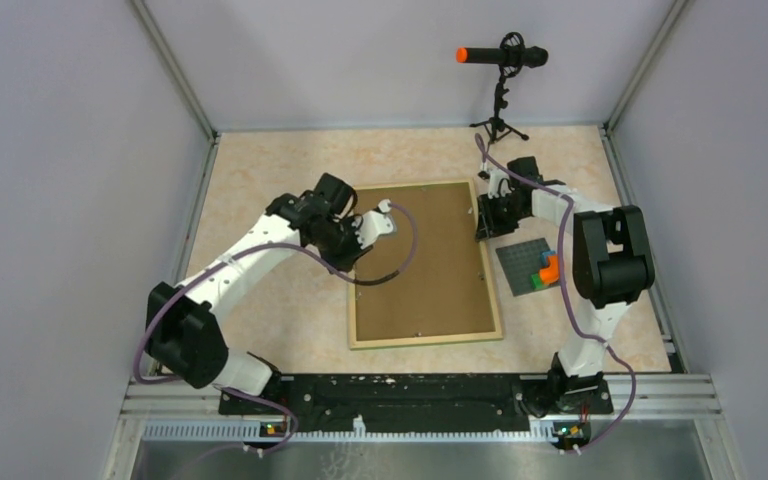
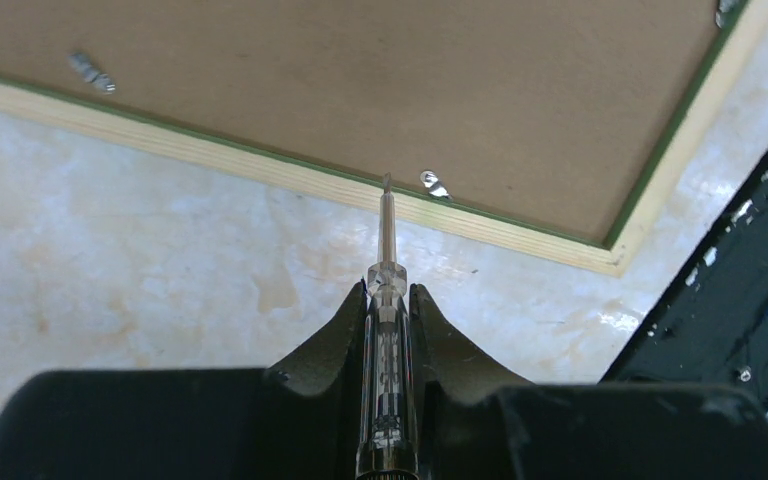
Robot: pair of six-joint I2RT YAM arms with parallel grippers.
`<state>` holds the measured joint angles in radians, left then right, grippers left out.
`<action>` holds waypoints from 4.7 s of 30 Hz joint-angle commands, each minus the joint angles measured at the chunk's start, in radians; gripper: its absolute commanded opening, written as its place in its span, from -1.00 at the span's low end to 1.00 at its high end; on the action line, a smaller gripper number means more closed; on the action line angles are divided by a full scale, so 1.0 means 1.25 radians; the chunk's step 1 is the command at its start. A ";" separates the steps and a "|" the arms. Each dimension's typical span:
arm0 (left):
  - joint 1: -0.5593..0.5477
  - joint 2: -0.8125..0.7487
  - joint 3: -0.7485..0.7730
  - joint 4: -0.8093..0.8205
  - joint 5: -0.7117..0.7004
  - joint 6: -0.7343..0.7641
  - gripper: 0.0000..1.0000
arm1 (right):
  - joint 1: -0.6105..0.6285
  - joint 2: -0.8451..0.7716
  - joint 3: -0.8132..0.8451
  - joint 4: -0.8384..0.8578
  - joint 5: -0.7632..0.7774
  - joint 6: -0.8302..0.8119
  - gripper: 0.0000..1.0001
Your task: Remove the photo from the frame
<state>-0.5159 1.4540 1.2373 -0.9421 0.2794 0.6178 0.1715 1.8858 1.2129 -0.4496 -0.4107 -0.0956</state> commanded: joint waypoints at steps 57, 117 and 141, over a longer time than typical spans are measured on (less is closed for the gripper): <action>-0.284 0.037 -0.119 0.017 -0.304 0.022 -1.00 | 0.006 0.047 -0.006 -0.010 0.001 -0.017 -0.41; -0.308 0.106 0.090 0.294 -0.039 -0.055 -1.00 | -0.001 0.015 -0.010 -0.027 -0.092 0.007 -0.39; -0.457 0.404 0.362 0.281 -0.121 -0.065 -1.00 | -0.007 0.031 -0.008 -0.026 -0.118 0.007 -0.40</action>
<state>-1.0832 1.9285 1.6314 -0.5980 0.1585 0.5407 0.1600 1.9015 1.2110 -0.4595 -0.5053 -0.0849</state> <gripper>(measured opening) 0.222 0.304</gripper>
